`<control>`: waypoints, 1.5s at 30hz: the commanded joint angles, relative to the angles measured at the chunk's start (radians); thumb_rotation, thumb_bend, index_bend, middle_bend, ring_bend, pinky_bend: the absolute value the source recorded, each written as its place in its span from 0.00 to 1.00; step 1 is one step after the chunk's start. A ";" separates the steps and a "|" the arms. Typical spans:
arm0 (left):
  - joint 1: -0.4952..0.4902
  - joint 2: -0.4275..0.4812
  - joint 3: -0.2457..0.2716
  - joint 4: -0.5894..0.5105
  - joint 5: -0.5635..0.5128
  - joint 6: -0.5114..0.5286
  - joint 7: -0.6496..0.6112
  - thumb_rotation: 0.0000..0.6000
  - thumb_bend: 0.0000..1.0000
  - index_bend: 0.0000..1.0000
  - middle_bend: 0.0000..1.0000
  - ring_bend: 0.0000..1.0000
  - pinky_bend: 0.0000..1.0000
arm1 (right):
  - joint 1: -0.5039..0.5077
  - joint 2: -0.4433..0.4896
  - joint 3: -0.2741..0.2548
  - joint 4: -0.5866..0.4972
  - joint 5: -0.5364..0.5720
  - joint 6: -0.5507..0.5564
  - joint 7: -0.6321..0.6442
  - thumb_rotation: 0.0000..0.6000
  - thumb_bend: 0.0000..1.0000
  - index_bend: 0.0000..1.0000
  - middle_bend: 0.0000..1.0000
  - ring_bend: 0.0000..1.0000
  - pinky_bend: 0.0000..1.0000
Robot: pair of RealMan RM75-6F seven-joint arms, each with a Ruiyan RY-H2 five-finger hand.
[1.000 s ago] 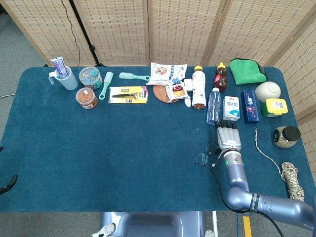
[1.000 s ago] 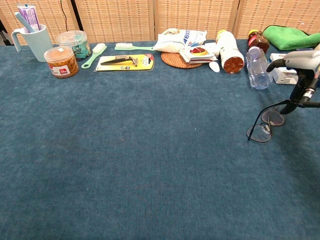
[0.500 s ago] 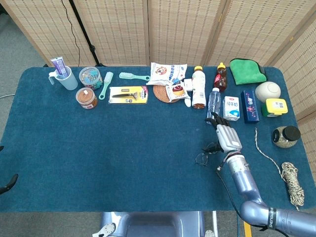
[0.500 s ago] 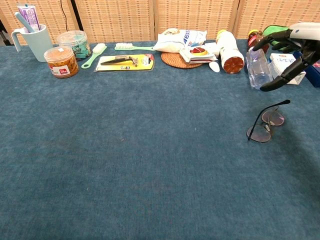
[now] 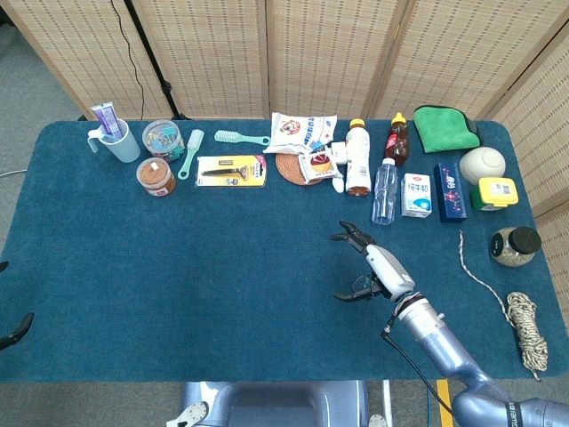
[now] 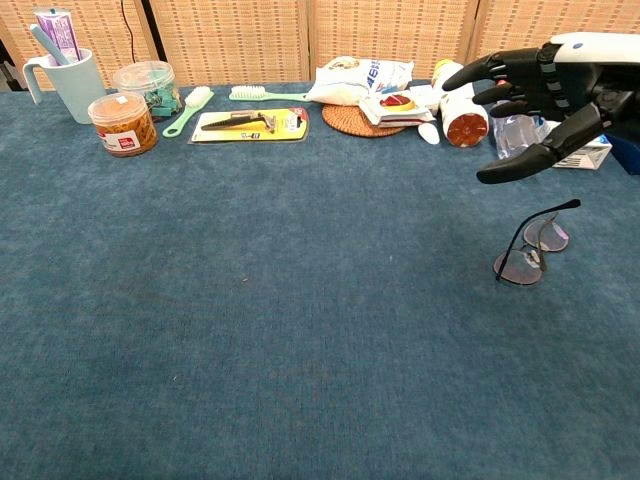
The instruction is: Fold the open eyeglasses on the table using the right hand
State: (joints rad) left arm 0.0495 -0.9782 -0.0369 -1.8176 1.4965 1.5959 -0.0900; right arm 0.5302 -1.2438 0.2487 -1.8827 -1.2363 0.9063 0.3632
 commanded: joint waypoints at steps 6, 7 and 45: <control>-0.001 0.003 0.000 -0.012 -0.003 -0.001 0.015 0.90 0.25 0.15 0.05 0.03 0.00 | 0.012 0.013 -0.050 -0.030 -0.184 -0.069 0.236 1.00 0.08 0.18 0.02 0.00 0.00; -0.001 0.003 0.000 -0.012 -0.004 -0.001 0.015 0.90 0.25 0.15 0.05 0.03 0.00 | 0.015 0.010 -0.054 -0.029 -0.195 -0.070 0.252 1.00 0.08 0.18 0.02 0.00 0.00; 0.004 0.004 0.008 -0.029 0.007 0.006 0.034 0.90 0.25 0.15 0.05 0.03 0.00 | 0.051 -0.053 -0.180 0.168 -0.246 -0.057 0.509 1.00 0.08 0.24 0.07 0.00 0.09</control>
State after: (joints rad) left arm 0.0536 -0.9743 -0.0286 -1.8466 1.5030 1.6022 -0.0561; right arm 0.5790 -1.2947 0.0711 -1.7250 -1.4847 0.8523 0.8641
